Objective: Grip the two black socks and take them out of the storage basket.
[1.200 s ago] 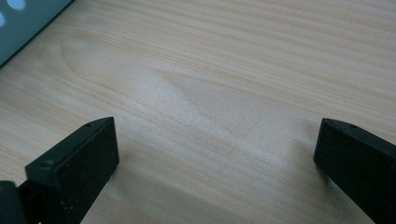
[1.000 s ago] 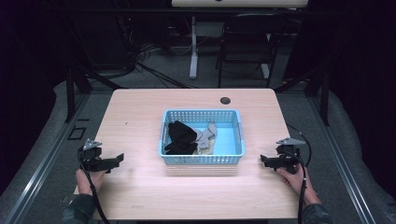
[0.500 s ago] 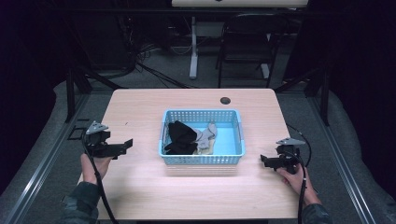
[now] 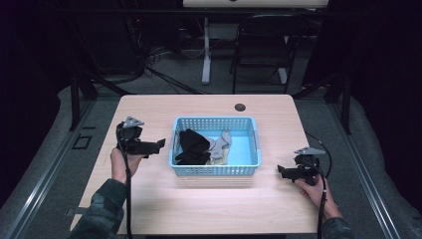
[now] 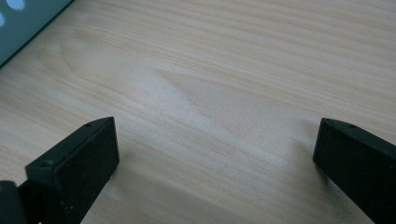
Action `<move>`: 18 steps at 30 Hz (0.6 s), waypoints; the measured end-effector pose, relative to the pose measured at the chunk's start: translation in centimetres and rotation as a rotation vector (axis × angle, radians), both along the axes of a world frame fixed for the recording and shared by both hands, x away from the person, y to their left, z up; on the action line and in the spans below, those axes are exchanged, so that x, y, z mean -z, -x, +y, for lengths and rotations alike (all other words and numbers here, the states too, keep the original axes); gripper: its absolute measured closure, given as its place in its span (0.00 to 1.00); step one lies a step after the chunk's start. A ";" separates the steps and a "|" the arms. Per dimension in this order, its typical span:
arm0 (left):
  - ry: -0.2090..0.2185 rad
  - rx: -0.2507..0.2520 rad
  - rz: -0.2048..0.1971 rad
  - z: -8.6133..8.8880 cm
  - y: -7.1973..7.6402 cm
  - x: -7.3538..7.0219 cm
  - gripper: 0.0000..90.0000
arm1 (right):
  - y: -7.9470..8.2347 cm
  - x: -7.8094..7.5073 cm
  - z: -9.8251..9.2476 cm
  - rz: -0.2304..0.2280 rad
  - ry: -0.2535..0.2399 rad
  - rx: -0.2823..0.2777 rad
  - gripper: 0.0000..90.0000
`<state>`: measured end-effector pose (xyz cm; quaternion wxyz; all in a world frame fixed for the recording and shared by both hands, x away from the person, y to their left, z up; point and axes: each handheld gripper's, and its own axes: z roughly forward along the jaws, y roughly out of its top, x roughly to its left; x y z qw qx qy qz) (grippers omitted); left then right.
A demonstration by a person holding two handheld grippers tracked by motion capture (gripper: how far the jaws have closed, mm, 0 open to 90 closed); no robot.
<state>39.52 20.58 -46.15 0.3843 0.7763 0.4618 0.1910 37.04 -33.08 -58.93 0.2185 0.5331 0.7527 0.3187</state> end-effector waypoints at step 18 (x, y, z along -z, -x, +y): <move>-0.078 0.067 0.072 -7.6 -4.5 1.7 0.00 | 0.0 0.0 0.0 0.001 0.000 0.000 0.00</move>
